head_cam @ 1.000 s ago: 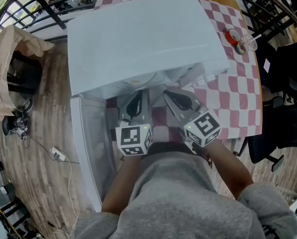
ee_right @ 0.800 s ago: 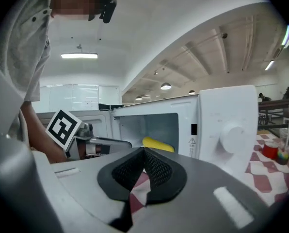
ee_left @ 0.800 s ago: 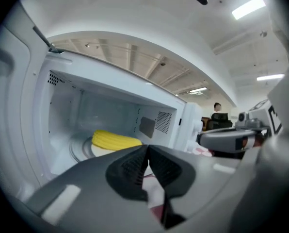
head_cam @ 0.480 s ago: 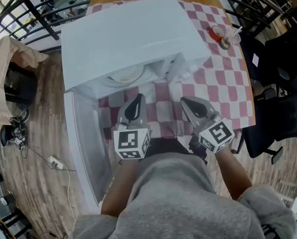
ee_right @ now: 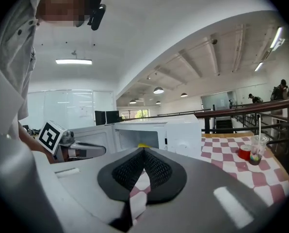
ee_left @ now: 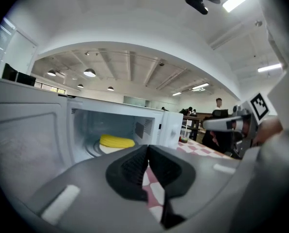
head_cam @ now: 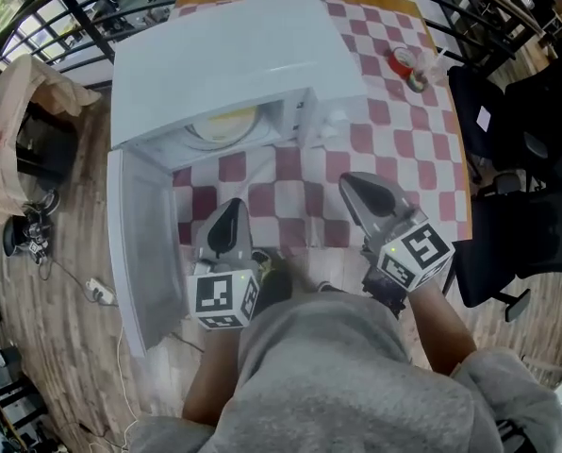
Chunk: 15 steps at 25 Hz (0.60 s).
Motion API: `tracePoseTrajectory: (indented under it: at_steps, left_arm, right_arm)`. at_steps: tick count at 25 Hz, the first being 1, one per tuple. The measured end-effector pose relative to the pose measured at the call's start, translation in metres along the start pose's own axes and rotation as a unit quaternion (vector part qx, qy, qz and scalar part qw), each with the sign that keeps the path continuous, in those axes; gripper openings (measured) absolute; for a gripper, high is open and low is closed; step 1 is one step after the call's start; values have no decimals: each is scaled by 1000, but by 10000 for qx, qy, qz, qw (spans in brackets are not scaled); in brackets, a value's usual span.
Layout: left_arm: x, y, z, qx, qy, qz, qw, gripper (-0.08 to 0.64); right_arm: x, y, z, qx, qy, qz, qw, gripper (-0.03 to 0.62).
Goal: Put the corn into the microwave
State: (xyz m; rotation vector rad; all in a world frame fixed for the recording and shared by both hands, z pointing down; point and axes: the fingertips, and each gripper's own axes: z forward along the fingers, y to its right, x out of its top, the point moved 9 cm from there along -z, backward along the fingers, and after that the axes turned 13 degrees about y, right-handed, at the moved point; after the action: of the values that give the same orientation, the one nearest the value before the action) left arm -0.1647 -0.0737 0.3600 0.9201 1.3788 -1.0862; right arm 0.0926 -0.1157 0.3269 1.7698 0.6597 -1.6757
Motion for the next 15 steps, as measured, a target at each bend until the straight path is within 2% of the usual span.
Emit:
tracePoseTrajectory:
  at_steps: [4,10,15]
  left_arm:
    - [12,33,-30,251,41,-26,9997,11]
    - [26,89,-63,257,192,101,9994,11]
    - [22,136,-89,306,205,158,9992,12]
  right_arm:
    - [13,3,-32,192,28,-70,9998,0]
    - [26,13,-96,61,18,-29,10000,0]
    - [22,10,-145,156,-10,-127,9998,0]
